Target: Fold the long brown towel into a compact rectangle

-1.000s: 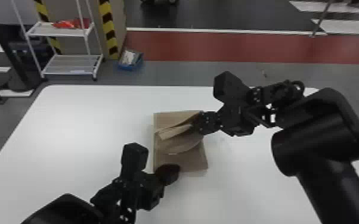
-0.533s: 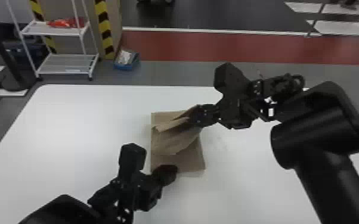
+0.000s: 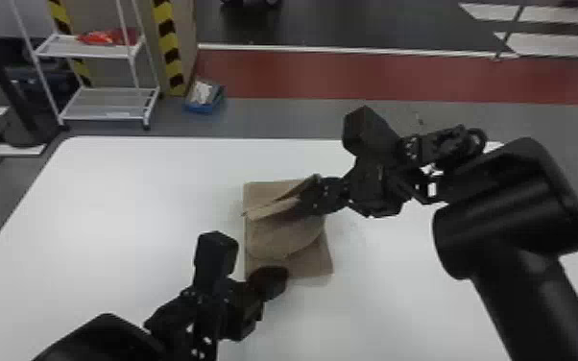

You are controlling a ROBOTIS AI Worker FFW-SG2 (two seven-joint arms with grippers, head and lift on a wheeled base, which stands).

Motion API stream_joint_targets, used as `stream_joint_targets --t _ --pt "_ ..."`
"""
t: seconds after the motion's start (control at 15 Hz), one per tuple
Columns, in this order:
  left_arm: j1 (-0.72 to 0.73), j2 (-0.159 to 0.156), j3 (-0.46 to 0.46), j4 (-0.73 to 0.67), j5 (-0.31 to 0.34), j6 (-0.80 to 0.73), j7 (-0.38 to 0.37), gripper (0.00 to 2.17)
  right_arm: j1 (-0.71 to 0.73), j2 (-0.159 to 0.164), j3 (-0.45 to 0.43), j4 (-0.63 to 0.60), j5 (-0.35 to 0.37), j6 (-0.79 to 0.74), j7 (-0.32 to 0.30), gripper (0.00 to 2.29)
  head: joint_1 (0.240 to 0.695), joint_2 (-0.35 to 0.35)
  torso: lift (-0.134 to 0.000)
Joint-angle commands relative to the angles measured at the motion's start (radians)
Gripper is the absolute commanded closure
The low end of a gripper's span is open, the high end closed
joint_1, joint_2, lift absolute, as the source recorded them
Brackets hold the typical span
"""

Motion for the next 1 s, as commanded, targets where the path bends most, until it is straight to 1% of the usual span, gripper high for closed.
stream_joint_targets --t 0.0,0.27,0.47,0.6,0.67,0.8,0.87,0.93 --pt "0.0 0.0 0.003 0.0 0.001 0.0 0.0 1.48 0.012 -0.005 0.033 0.009 0.025 0.001 0.001 1.33 0.695 -0.047 -0.123" --pt "-0.001 -0.002 -0.002 0.001 -0.001 -0.003 0.0 1.48 0.032 -0.008 0.094 0.072 0.088 -0.002 -0.002 1.33 0.695 -0.04 -0.123" --pt "-0.001 -0.002 -0.002 -0.002 0.001 -0.003 0.0 1.48 0.032 -0.003 0.127 0.113 0.093 -0.005 -0.019 1.32 0.695 -0.04 -0.123" --pt "0.004 0.0 0.003 -0.008 0.001 -0.003 0.0 1.48 0.035 0.002 0.133 0.121 0.088 -0.005 -0.023 1.28 0.695 -0.036 -0.123" --pt "0.007 0.003 0.004 -0.014 0.001 0.0 0.0 1.48 0.04 0.002 0.128 0.12 0.076 -0.002 -0.023 1.11 0.695 -0.034 -0.123" --pt "0.014 0.006 0.009 -0.029 0.001 -0.003 0.0 1.48 0.051 0.0 0.099 0.087 0.061 0.007 -0.019 1.1 0.695 -0.026 -0.123" --pt "0.014 0.007 0.01 -0.038 0.001 0.0 0.0 1.48 0.054 0.0 0.07 0.063 0.044 0.01 -0.019 1.05 0.695 -0.025 -0.123" --pt "0.014 0.007 0.01 -0.041 0.001 0.0 0.0 1.48 0.054 0.0 0.048 0.041 0.036 0.01 -0.022 0.81 0.695 -0.026 -0.123"
